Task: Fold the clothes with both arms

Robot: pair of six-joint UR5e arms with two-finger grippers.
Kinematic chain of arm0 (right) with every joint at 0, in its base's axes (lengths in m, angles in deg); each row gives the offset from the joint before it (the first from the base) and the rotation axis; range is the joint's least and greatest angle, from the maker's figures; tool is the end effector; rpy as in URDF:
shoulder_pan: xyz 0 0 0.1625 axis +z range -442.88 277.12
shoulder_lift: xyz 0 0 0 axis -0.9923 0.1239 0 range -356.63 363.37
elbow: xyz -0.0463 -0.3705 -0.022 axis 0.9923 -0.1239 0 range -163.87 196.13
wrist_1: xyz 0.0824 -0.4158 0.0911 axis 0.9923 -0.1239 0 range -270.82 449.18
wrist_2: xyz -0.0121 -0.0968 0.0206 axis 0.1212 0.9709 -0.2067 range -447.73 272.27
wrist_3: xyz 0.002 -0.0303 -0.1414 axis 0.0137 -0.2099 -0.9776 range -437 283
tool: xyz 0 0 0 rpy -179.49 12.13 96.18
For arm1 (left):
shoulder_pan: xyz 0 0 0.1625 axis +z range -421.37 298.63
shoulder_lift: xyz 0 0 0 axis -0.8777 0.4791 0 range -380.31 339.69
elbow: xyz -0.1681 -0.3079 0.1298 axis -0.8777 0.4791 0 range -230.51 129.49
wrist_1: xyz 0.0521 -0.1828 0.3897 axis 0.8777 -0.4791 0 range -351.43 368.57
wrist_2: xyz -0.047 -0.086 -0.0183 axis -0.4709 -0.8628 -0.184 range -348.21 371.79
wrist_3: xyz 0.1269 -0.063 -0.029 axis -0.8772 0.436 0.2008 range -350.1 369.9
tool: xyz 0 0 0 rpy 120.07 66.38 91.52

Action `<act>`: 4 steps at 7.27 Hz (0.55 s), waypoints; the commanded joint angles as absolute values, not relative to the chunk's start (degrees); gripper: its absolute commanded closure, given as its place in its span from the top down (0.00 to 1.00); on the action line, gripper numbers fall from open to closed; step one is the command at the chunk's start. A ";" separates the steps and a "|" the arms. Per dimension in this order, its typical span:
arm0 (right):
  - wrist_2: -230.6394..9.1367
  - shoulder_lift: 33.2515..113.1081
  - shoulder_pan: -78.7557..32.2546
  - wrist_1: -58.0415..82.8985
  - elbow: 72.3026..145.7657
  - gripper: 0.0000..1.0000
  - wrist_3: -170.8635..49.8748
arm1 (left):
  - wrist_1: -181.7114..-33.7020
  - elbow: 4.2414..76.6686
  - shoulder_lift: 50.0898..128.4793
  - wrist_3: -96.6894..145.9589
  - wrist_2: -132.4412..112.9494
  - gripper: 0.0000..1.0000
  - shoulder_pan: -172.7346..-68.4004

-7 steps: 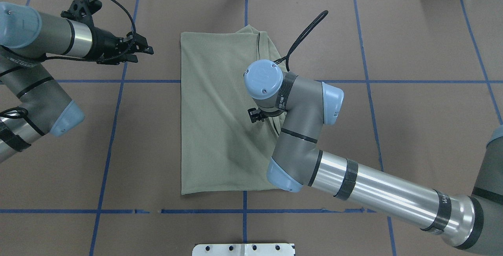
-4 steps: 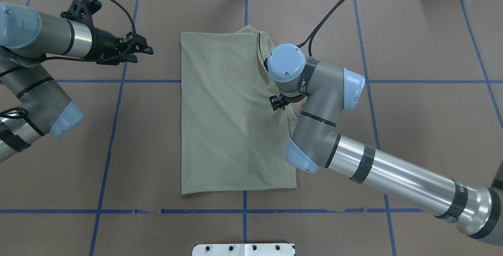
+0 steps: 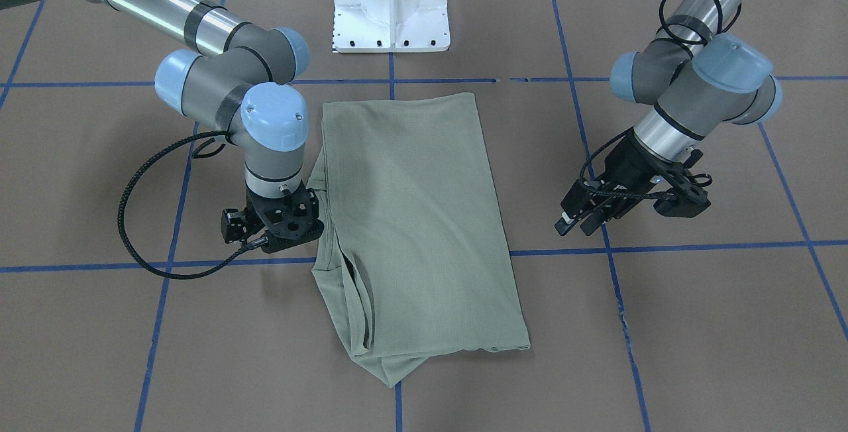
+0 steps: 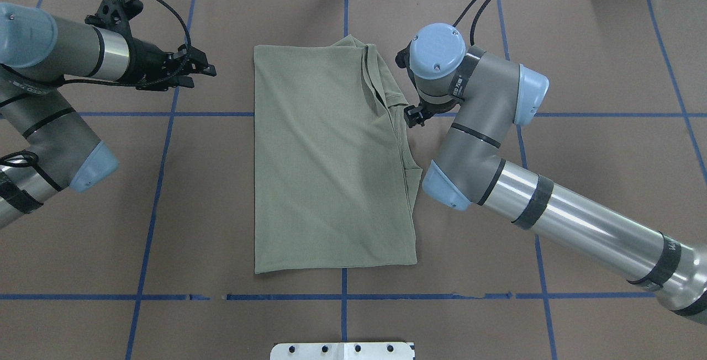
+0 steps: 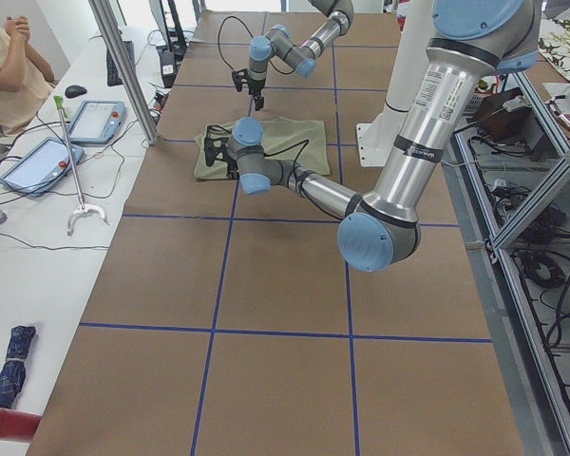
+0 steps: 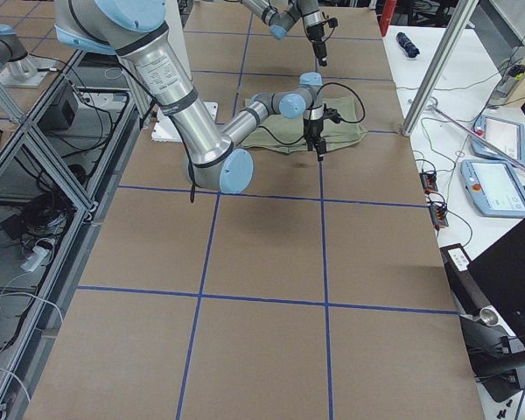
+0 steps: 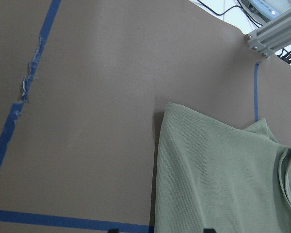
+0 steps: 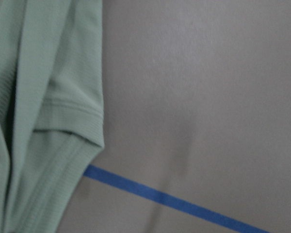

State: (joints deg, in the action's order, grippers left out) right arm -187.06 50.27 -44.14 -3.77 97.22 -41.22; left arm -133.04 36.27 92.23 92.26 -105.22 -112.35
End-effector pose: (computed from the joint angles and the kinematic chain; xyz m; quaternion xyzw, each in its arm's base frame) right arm -0.5210 -0.5588 0.2740 0.1407 -0.2416 -0.1510 0.9482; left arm 0.3800 -0.5763 0.3193 0.1103 0.5851 -0.1665 0.7860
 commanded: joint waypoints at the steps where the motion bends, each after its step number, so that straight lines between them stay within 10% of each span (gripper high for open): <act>1: -187.22 39.90 -43.68 -3.29 88.43 1.00 -36.59 | -133.11 36.32 92.19 92.26 -105.20 0.66 -112.35; 4: -187.05 31.72 -44.21 2.43 74.46 1.00 -34.02 | -133.11 37.11 91.40 92.17 -105.28 0.66 -112.53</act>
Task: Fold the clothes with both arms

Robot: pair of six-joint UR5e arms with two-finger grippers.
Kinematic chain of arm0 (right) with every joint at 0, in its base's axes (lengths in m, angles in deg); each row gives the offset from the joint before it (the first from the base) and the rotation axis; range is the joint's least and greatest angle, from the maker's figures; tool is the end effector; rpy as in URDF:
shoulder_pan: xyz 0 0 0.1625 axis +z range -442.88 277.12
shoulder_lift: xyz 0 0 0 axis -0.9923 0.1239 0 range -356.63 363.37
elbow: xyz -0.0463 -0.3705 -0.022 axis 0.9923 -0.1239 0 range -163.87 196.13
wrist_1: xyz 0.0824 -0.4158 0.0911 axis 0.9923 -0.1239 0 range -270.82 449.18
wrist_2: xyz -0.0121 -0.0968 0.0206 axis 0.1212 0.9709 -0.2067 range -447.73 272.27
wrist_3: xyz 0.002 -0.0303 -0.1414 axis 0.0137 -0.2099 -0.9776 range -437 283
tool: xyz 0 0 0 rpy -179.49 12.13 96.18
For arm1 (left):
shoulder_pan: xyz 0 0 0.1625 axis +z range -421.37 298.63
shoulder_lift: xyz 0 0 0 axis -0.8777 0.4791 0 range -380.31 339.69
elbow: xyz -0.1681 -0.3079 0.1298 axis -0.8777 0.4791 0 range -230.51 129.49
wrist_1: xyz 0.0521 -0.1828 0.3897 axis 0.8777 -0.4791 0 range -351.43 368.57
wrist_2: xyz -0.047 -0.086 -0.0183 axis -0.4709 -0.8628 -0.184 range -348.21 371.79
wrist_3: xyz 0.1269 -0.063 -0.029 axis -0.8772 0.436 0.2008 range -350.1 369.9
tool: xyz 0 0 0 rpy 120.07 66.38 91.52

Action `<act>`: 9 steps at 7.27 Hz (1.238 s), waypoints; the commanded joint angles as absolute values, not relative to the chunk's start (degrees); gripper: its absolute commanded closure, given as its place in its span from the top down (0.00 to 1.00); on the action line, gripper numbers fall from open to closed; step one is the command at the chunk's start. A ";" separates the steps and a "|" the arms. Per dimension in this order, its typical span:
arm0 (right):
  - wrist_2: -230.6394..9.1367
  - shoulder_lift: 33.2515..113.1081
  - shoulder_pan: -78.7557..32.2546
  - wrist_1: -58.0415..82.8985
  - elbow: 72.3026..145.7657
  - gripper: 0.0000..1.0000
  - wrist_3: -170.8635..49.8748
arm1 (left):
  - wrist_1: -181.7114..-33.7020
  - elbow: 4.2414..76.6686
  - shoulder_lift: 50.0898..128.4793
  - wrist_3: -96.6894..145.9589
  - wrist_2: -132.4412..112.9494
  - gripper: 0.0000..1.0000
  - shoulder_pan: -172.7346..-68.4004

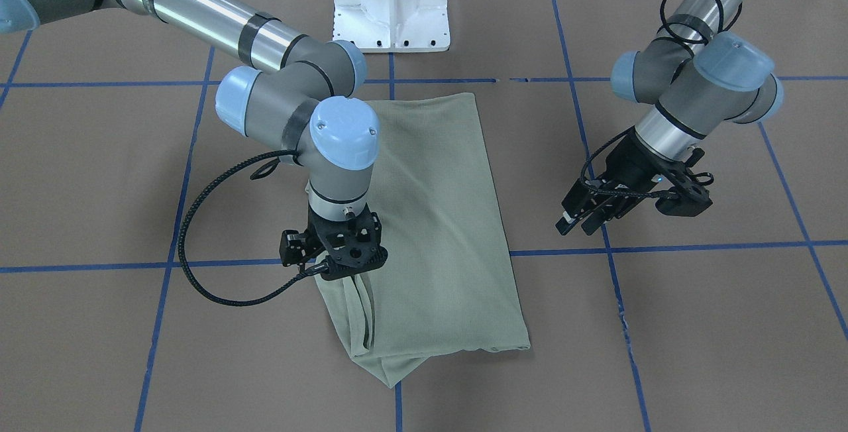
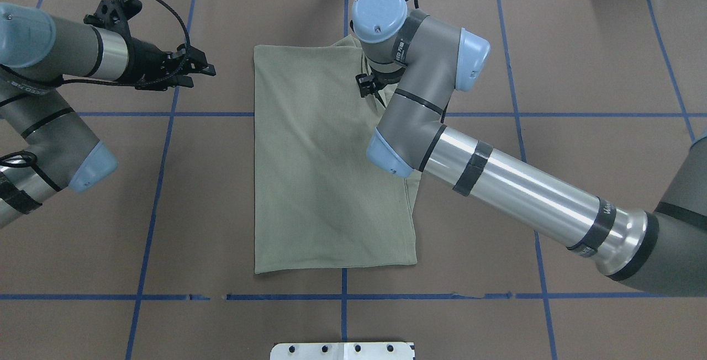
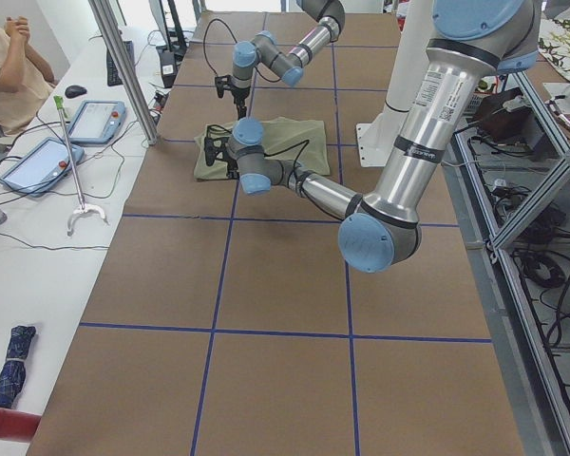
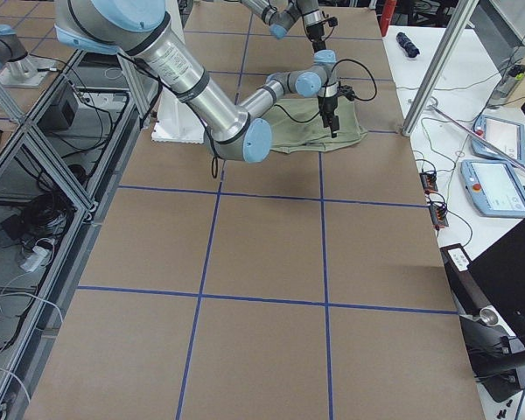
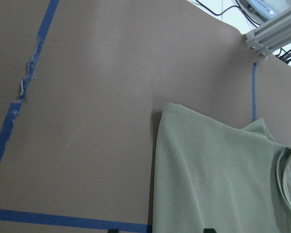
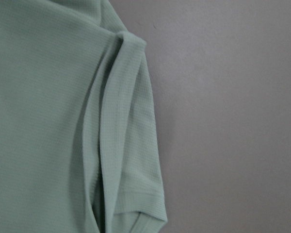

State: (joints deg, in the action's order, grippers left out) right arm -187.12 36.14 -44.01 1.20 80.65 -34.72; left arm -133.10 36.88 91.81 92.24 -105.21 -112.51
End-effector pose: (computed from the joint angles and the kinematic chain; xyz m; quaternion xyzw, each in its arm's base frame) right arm -0.5754 -0.6047 0.2110 0.1416 -0.2645 -0.0973 0.9490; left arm 0.3764 -0.5748 0.3184 0.1124 0.5863 -0.1666 0.7848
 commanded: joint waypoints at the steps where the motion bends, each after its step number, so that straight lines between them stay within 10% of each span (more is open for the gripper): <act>1: -187.05 29.76 -44.47 2.51 70.83 1.00 -34.19 | -133.11 37.20 91.40 92.26 -105.28 0.66 -112.52; 9: -190.09 40.22 -38.01 3.05 74.51 1.00 -42.22 | -132.85 38.07 91.31 92.26 -105.37 0.66 -112.52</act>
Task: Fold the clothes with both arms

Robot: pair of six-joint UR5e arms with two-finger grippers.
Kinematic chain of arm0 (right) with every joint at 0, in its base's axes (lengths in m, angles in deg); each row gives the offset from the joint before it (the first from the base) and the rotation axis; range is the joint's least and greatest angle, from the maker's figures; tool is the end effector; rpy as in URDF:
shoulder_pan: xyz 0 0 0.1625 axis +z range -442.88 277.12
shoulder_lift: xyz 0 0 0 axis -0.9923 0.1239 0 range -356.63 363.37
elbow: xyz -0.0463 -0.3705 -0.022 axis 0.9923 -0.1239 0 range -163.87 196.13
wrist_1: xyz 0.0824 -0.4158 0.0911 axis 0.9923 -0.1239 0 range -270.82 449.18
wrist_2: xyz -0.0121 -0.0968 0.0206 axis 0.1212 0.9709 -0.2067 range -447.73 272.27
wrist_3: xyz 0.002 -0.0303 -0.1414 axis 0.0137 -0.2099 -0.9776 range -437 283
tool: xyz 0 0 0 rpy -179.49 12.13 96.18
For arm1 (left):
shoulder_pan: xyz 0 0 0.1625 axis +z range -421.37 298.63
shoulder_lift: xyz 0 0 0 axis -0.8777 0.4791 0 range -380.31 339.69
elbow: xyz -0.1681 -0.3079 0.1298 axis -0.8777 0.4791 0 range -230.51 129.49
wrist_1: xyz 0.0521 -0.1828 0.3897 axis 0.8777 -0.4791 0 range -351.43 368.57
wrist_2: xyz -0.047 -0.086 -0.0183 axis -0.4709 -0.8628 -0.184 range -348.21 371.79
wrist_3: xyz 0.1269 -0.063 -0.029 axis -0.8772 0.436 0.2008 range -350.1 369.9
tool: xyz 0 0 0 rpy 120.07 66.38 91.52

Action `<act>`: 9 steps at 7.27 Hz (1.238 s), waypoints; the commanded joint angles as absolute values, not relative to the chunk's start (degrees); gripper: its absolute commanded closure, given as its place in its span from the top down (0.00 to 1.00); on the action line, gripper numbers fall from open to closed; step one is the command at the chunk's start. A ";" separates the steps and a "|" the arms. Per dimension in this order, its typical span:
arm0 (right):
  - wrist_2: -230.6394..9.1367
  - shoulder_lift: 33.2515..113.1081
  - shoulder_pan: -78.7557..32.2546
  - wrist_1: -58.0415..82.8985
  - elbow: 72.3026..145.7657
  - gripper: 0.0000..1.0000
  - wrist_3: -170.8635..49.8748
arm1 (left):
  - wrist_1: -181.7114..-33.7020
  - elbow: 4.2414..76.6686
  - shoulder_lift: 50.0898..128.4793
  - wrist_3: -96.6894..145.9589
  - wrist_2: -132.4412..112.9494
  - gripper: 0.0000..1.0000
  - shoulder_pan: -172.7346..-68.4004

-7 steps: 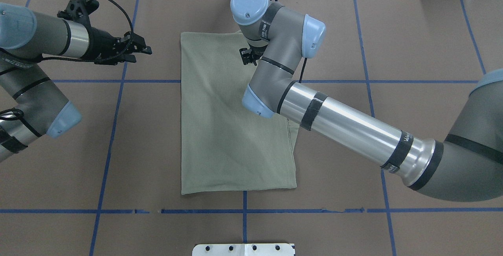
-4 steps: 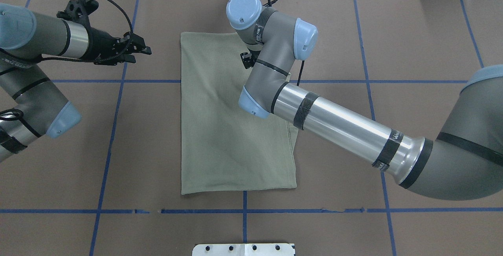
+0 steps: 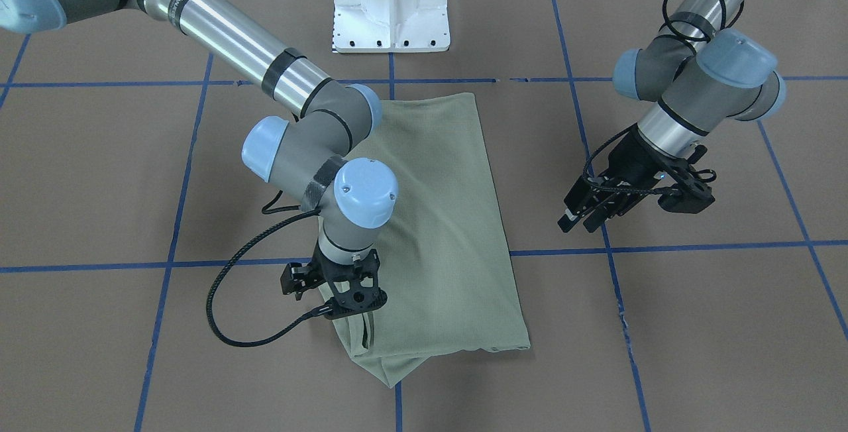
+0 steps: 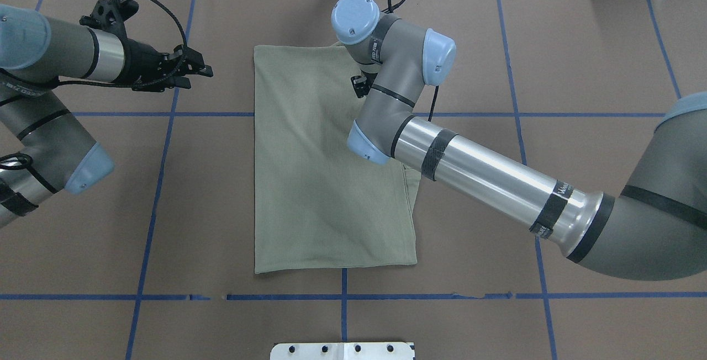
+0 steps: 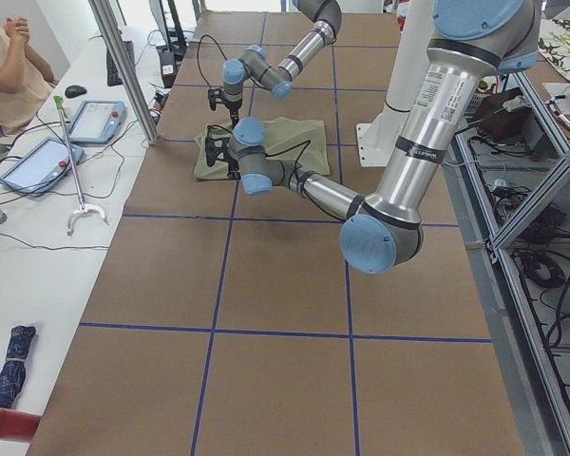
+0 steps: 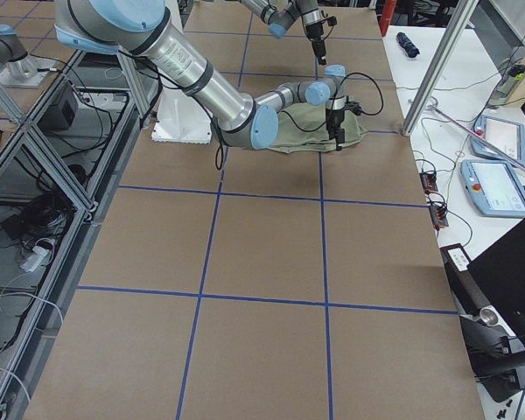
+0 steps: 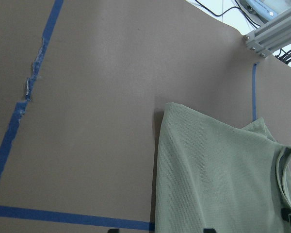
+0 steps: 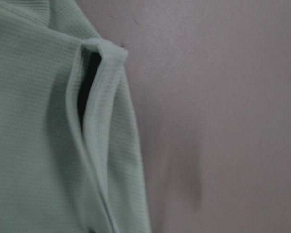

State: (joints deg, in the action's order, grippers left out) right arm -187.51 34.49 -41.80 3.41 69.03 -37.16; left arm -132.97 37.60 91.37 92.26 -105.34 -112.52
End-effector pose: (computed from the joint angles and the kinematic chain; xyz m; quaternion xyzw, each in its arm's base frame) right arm -0.5734 -0.6440 0.2870 0.1022 -0.2162 -0.0960 0.9662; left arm 0.3742 -0.5719 0.3171 0.1122 0.5874 -0.1657 0.7842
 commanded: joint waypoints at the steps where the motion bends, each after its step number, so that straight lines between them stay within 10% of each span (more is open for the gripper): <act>1: -192.12 45.07 -35.53 3.04 78.40 1.00 -46.28 | -132.84 38.25 91.40 92.26 -105.37 0.66 -112.52; 9: -181.55 57.32 -56.29 -0.12 114.01 1.00 22.04 | -132.67 39.05 91.40 92.26 -105.20 0.66 -112.35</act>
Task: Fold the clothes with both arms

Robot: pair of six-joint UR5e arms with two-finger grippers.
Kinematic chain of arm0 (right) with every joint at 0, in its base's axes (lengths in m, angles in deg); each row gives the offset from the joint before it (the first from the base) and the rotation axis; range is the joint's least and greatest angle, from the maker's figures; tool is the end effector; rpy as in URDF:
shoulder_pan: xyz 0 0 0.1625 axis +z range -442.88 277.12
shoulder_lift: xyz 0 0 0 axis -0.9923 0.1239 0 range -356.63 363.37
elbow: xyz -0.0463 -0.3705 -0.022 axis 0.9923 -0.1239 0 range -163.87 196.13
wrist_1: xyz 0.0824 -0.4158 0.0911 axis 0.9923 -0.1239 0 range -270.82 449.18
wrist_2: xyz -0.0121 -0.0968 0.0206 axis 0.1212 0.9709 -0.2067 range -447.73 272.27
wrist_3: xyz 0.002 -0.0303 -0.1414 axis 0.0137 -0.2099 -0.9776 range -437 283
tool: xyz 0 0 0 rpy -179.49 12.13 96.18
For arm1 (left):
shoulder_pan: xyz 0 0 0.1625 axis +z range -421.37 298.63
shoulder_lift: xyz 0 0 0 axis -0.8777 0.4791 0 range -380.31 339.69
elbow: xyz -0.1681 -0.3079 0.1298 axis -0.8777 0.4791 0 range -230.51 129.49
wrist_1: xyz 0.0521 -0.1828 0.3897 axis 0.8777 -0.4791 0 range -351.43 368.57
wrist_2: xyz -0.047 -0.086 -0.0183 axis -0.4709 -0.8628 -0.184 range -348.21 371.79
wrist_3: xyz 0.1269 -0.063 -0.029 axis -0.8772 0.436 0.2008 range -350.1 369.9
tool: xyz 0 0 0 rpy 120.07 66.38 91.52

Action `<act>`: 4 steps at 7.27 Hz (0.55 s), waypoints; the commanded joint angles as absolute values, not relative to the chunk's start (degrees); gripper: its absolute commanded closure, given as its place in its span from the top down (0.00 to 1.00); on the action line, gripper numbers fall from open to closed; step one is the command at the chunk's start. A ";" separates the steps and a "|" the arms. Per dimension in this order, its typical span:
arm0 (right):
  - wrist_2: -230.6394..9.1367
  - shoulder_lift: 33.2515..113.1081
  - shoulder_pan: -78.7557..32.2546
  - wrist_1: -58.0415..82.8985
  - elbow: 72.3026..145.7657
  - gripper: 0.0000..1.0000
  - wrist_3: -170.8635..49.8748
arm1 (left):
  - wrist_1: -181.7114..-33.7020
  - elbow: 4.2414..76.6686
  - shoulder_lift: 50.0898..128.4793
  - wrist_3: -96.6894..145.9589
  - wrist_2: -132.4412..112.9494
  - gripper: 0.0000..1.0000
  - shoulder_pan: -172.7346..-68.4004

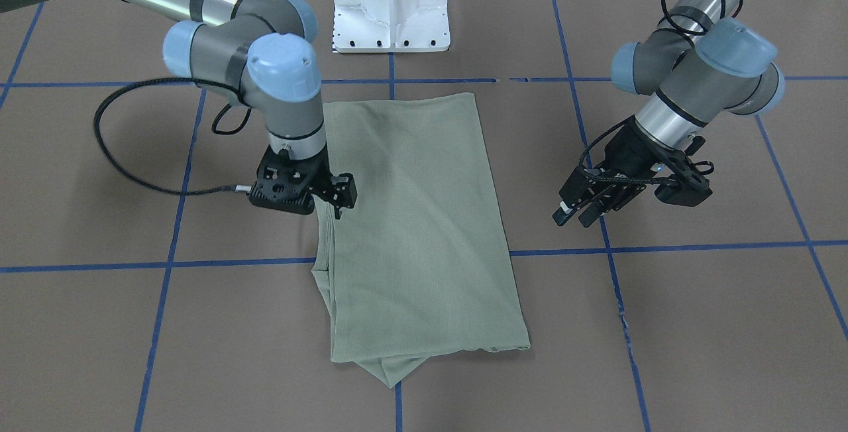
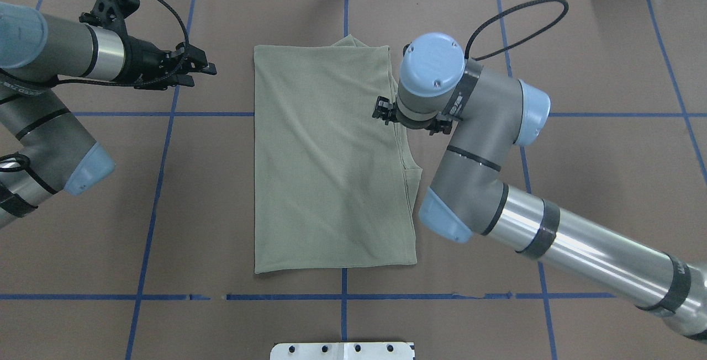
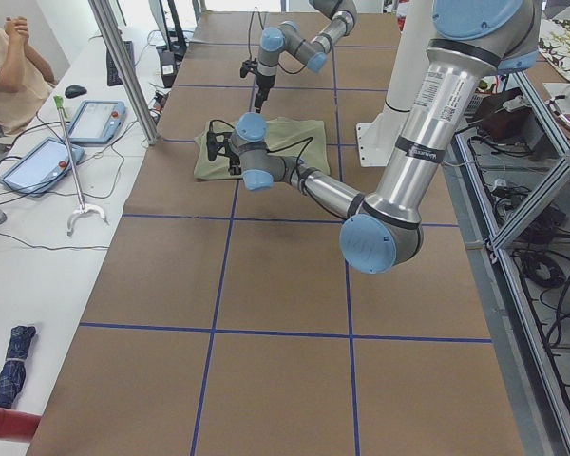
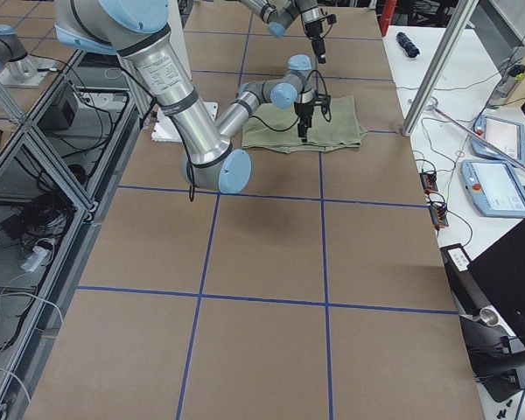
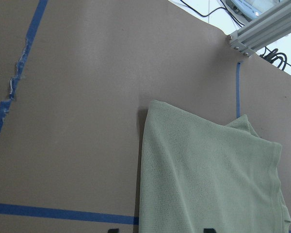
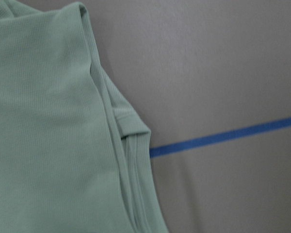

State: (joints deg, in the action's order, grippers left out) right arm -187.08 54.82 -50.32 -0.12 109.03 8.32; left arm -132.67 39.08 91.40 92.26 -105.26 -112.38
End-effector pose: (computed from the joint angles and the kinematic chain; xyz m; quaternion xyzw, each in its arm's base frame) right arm -0.5410 -0.4757 0.2208 0.0424 -0.3640 0.1956 0.9096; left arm 0.3725 -0.5674 0.3037 0.1173 0.5939 -0.1610 0.7795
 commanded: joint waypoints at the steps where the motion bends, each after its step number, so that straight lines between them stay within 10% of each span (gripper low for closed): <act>1: -180.90 60.56 -60.17 -0.12 118.21 1.00 28.58 | -132.67 38.96 91.40 92.26 -105.11 0.66 -112.35; 4: -178.35 65.95 -67.83 -0.12 123.44 0.99 40.93 | -132.67 38.96 91.31 92.26 -104.93 0.66 -112.35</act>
State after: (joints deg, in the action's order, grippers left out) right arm -179.15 64.66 -65.09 -0.20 122.45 36.58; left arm -132.67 39.02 91.38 92.26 -105.03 -112.35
